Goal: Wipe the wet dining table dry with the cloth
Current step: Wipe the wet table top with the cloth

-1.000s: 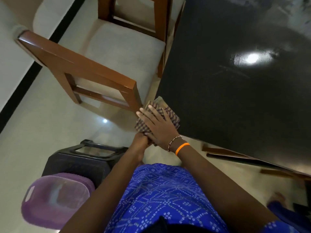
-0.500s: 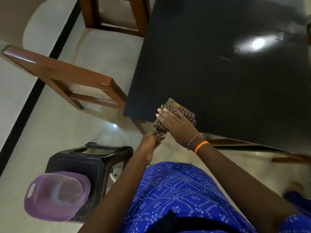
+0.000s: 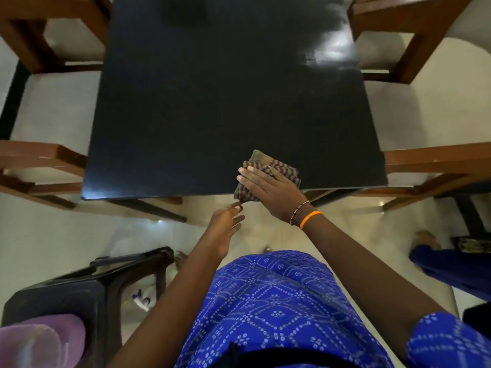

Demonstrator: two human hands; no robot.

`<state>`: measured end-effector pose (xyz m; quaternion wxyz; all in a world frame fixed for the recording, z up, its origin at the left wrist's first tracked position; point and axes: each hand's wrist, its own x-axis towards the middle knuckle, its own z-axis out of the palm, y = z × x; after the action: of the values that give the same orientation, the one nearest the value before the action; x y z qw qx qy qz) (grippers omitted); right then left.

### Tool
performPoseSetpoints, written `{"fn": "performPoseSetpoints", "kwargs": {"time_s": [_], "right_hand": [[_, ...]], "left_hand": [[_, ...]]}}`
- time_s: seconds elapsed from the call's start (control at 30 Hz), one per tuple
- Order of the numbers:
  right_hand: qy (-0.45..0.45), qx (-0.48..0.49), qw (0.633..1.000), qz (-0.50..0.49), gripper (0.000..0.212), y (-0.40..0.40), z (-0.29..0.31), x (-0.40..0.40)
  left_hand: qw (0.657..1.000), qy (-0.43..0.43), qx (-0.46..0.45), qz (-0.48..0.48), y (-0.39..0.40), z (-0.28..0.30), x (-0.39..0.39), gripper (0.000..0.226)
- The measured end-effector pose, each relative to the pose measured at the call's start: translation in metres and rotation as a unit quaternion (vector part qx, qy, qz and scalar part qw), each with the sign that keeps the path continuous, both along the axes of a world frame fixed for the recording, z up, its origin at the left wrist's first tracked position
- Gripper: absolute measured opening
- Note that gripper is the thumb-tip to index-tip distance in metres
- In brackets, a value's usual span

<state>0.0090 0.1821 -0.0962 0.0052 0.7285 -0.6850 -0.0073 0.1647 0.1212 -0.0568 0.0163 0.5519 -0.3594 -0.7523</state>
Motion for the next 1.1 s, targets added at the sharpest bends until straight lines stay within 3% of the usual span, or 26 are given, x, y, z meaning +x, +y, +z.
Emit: {"fn": "performPoseSetpoints", "kwargs": {"time_s": [0.1,0.23,0.33,0.5,0.63,0.77,0.83,0.87,0.9,0.93,1.03,1.07,1.1], "right_hand": [[0.002,-0.010,1.000,-0.020,0.077,0.033,0.002,-0.034],[-0.007,0.024,0.999,-0.034,0.105,0.068,0.005,-0.070],[0.013,0.059,0.996,-0.069,0.115,0.090,0.004,-0.092],[0.025,0.019,0.991,-0.130,0.092,0.130,0.004,-0.130],[0.043,0.015,0.983,-0.176,0.094,0.158,0.005,-0.154],[-0.025,0.007,0.962,-0.273,0.098,0.183,0.001,-0.169],[-0.100,-0.038,0.928,-0.357,0.092,0.195,-0.005,-0.171],[-0.153,-0.087,0.895,-0.410,0.082,0.200,-0.009,-0.169],[-0.225,-0.151,0.839,-0.472,0.070,0.202,-0.011,-0.165],[-0.304,-0.221,0.755,-0.537,0.059,0.202,-0.012,-0.159],[-0.498,-0.412,0.415,-0.640,0.047,0.196,-0.006,-0.143],[-0.534,-0.443,0.323,-0.644,0.047,0.192,-0.003,-0.139],[-0.554,-0.454,0.259,-0.648,0.047,0.188,-0.001,-0.136]], "left_hand": [[1.000,-0.008,-0.006,-0.019,0.017,0.000,-0.025,0.037],[0.999,-0.005,-0.015,-0.048,0.031,-0.001,-0.052,0.038],[0.998,-0.003,-0.024,-0.064,0.039,-0.001,-0.065,0.038],[0.995,-0.010,-0.035,-0.089,0.050,0.000,-0.072,0.038],[0.995,-0.016,-0.033,-0.096,0.058,0.004,-0.072,0.039],[0.993,-0.016,-0.035,-0.112,0.064,0.008,-0.070,0.039],[0.993,-0.010,-0.038,-0.114,0.064,0.008,-0.069,0.038],[0.993,-0.006,-0.041,-0.115,0.063,0.008,-0.069,0.038],[0.993,-0.003,-0.044,-0.114,0.062,0.008,-0.068,0.038],[0.992,0.000,-0.047,-0.113,0.060,0.007,-0.067,0.037],[0.992,-0.001,-0.051,-0.114,0.056,0.004,-0.061,0.036],[0.993,-0.004,-0.049,-0.110,0.054,0.004,-0.059,0.036],[0.993,-0.007,-0.047,-0.107,0.052,0.003,-0.058,0.035]]}}
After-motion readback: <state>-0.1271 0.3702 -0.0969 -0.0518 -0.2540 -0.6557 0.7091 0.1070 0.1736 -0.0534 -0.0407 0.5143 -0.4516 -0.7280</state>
